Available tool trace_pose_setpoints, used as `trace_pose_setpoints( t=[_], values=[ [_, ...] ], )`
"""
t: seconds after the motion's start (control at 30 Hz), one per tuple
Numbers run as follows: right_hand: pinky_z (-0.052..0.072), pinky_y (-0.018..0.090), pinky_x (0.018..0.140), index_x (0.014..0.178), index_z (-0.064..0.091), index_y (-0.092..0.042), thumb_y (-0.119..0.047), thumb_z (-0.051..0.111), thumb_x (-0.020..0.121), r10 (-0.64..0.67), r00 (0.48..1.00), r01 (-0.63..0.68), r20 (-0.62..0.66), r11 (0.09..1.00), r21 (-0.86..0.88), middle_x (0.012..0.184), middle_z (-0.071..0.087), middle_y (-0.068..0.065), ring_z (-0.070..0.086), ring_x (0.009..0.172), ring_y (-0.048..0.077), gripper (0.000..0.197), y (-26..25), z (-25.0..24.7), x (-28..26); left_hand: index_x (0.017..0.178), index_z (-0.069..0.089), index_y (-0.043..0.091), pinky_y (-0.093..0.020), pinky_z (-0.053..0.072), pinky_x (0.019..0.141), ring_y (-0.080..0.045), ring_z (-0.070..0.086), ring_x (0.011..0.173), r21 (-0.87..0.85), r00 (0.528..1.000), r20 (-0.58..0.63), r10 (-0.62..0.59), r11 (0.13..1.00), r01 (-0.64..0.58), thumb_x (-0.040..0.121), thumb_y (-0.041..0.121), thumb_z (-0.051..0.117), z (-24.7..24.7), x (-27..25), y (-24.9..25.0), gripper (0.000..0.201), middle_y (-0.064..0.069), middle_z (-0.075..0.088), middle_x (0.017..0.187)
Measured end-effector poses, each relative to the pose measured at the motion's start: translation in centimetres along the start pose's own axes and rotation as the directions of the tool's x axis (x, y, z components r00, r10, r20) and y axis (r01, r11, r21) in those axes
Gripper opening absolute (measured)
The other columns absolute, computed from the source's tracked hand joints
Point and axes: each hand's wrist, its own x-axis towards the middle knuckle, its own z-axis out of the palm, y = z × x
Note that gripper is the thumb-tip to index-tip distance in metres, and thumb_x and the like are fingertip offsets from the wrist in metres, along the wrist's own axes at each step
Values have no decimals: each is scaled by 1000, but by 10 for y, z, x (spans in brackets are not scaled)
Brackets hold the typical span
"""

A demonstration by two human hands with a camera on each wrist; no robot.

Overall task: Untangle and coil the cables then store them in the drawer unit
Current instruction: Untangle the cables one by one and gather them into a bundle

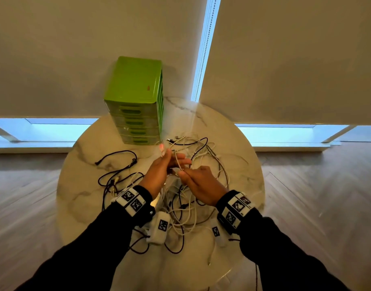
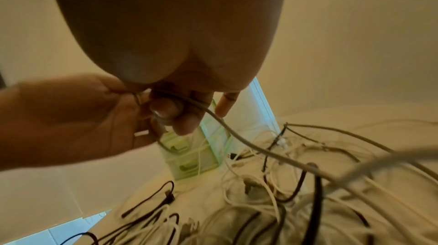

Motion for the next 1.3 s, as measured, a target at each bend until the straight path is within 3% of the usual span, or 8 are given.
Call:
trace_pose_setpoints(
  t=[0.1, 0.2, 0.37, 0.5, 0.6, 0.73, 1.0, 1.3],
  values=[
    [38, 29, 72, 75, 54, -31, -46, 28, 107, 56, 998, -60, 28, 986, 154, 67, 54, -6, 50, 61, 11, 45, 11, 11, -13, 90, 53, 11, -39, 57, 80, -24, 66, 72, -301, 998, -38, 53, 952, -62, 109, 38, 28, -3, -3, 11, 42, 0, 55, 65],
    [44, 31, 68, 71, 54, -46, -52, 31, 105, 160, 981, -176, 107, 969, 174, 64, 51, -8, 47, 59, 6, 41, 37, 23, -37, 82, 48, 18, -30, 50, 60, -11, 39, 52, -533, 975, -206, 83, 826, -184, 109, 37, 33, -26, -3, 36, 36, 6, 34, 61],
    [47, 32, 71, 79, 58, -16, -73, 31, 93, 314, 943, -331, 109, 914, 234, 70, 60, -2, 54, 62, 10, 65, 69, 16, -62, 84, 50, 19, -23, 35, 53, -9, 29, 53, -470, 879, -426, 213, 779, -416, 109, 35, 35, -71, -4, 68, 33, 7, 31, 61],
    [49, 38, 67, 76, 54, -19, -48, 40, 104, 392, 920, -389, 13, 910, 139, 68, 59, 1, 56, 59, 12, 42, 74, -3, -49, 85, 50, 17, -22, 34, 57, -6, 35, 57, -40, 834, -439, 334, 920, -389, 110, 37, 30, -68, -20, 70, 37, 7, 39, 68],
    [45, 40, 65, 71, 46, -26, -45, 41, 104, 336, 935, -327, -110, 940, 97, 64, 52, -2, 49, 61, 18, 39, 45, -11, -25, 97, 54, 11, -25, 37, 67, -7, 43, 73, 404, 942, -194, 275, 897, -179, 109, 42, 26, -35, -43, 46, 44, 3, 47, 84],
    [40, 35, 64, 77, 47, -31, -37, 44, 106, 144, 981, -128, -132, 984, 123, 67, 52, -8, 50, 62, 14, 29, -13, -14, -9, 109, 63, 11, -16, 44, 72, -6, 56, 84, 497, 999, -8, 42, 867, -32, 106, 48, 24, -7, -52, 9, 54, -1, 59, 92],
    [51, 43, 71, 99, 56, -16, -42, 38, 107, 44, 995, -27, -88, 981, 193, 88, 69, 3, 65, 79, 21, 32, -32, -4, -16, 88, 68, 17, -25, 28, 60, -8, 32, 60, -19, 959, 25, -283, 959, 283, 106, 50, 32, -3, -44, 5, 53, 3, 68, 79],
    [41, 20, 63, 83, 50, -23, -35, 37, 108, 77, 995, -91, 61, 956, 278, 68, 54, -10, 50, 60, 2, 30, -16, -5, -31, 81, 57, 15, -28, 25, 58, -10, 31, 59, -477, 989, 24, -145, 868, 138, 99, 22, 40, 4, -30, 22, 25, 3, 55, 74]
  ],
)
